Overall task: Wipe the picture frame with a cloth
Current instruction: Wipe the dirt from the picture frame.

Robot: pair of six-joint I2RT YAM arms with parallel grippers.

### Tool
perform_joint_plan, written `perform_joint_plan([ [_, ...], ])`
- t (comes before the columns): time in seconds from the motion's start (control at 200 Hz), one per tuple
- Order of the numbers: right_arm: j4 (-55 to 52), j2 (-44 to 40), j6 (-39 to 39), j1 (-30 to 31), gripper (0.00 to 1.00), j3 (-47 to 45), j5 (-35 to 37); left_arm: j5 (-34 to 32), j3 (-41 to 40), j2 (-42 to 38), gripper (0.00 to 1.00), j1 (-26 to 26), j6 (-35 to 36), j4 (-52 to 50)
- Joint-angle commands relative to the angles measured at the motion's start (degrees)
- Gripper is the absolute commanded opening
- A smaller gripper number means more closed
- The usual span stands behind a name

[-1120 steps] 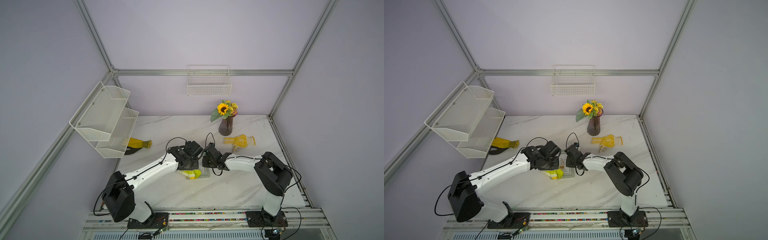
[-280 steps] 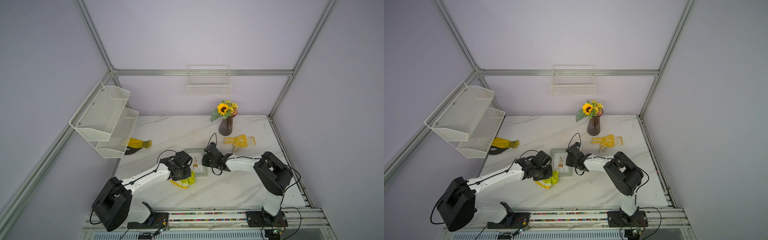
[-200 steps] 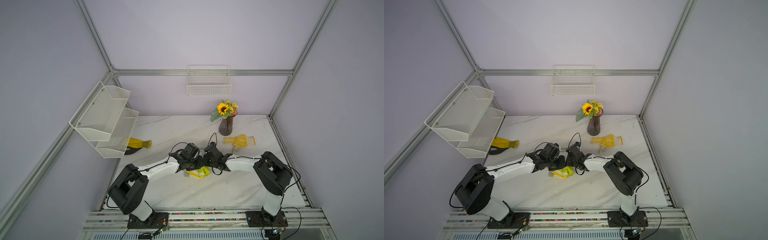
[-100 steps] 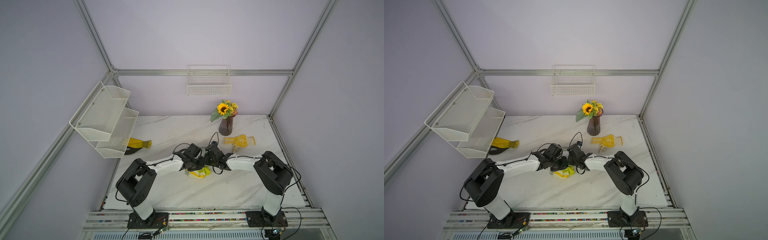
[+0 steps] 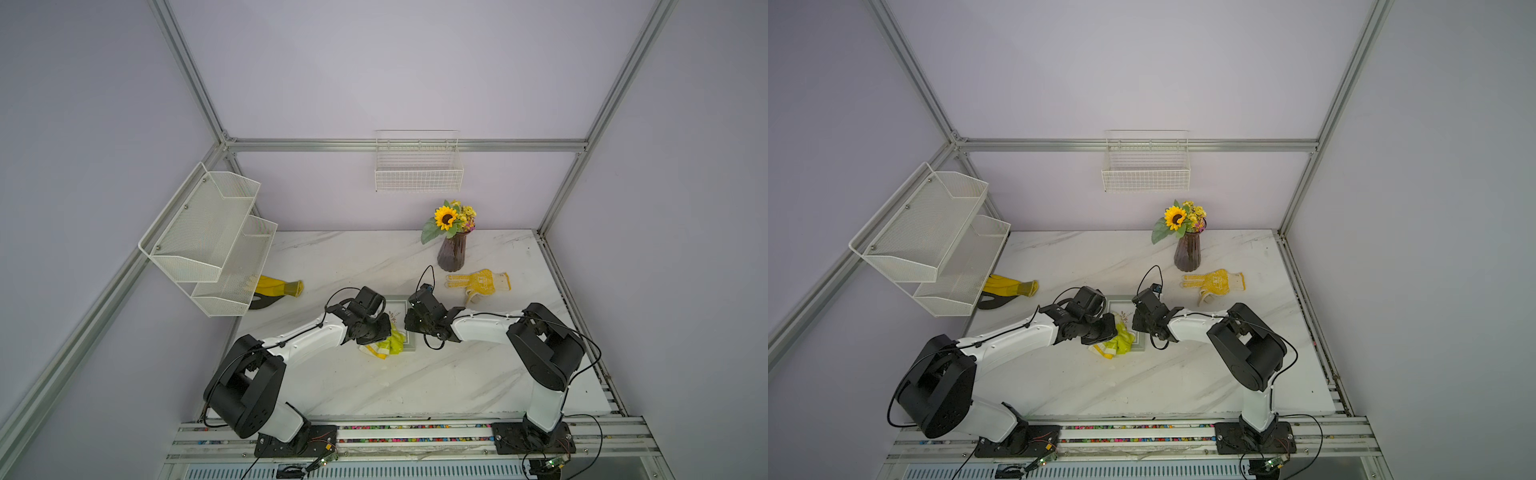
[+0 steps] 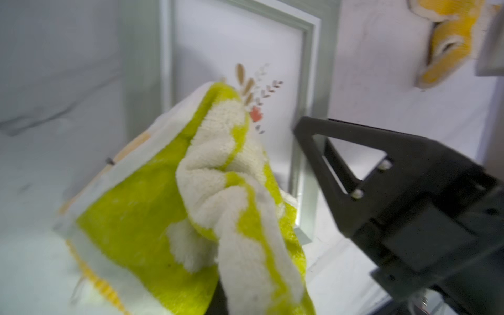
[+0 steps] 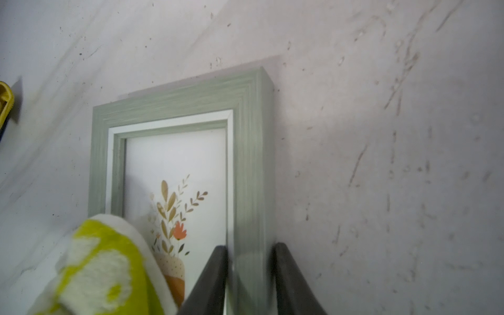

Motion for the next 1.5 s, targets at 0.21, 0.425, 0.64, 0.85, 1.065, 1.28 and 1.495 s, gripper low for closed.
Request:
perform_joint_plan([
  [0.21, -3.8, 2.5, 1.1, 0.5, 0.31, -0.9, -2.3, 8.8, -0.4, 5.1, 0.00, -2.8, -3.8, 9.6],
  [0.425, -3.6, 2.9, 0.8, 0.4, 0.31, -0.9, -2.4, -6.1, -3.1, -12.8, 0.00, -0.7, -0.3, -9.8],
  [0.64, -2.9, 2.6, 0.8, 0.4, 0.31, -1.3, -2.3, -0.2, -1.3, -22.0, 0.00, -0.9, -0.3, -12.9],
  [0.85, -3.1, 1.3, 0.9, 0.5, 0.32, -2.0, -1.8, 18.6, -11.2, -14.8, 0.00, -2.7, -7.8, 11.7],
  [1.065, -3.4, 1.0, 1.0, 0.5, 0.32, -2.0, -1.7, 17.7, -9.4, -6.8, 0.00, -6.4, -7.6, 17.7],
  [1.28, -3.7, 0.9, 1.1, 0.4, 0.31, -2.0, -1.8, 6.6, -9.4, -5.0, 0.00, -6.1, -4.4, 6.1],
  [1.495, -3.6, 1.2, 0.7, 0.4, 0.32, -2.0, -2.3, -7.7, -13.7, -12.0, 0.00, -2.3, -4.3, -7.2],
])
